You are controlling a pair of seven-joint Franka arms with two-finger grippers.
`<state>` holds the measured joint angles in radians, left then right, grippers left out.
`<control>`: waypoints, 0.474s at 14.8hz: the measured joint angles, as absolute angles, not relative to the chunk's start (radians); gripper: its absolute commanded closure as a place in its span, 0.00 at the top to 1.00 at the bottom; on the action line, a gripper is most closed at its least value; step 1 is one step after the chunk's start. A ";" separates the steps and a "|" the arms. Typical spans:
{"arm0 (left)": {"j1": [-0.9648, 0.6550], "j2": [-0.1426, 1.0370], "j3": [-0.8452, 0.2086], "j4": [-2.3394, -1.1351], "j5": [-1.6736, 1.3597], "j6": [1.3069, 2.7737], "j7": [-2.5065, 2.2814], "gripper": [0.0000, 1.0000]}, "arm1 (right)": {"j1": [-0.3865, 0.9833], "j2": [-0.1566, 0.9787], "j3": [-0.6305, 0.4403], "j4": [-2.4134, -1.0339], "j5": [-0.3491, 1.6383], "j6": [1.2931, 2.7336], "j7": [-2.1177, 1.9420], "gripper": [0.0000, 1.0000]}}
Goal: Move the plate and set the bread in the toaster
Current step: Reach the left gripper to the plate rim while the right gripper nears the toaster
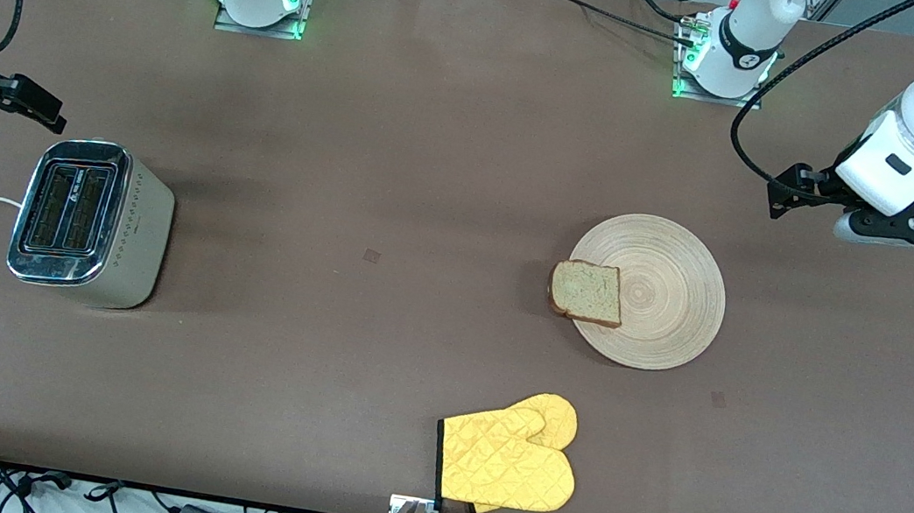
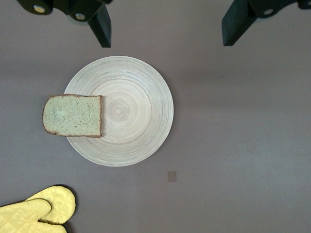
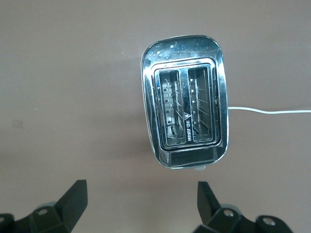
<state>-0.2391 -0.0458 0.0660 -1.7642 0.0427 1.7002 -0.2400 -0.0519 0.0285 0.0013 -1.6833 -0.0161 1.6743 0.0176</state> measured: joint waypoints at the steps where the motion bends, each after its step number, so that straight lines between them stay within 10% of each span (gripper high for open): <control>1: -0.239 -0.046 0.066 -1.763 0.043 1.700 -0.240 1.00 | -0.052 0.029 0.001 -1.683 -0.016 1.674 0.018 1.00; 7: -0.241 -0.043 0.063 -1.748 0.043 1.700 -0.243 1.00 | -0.052 0.029 0.001 -1.683 -0.016 1.675 0.018 1.00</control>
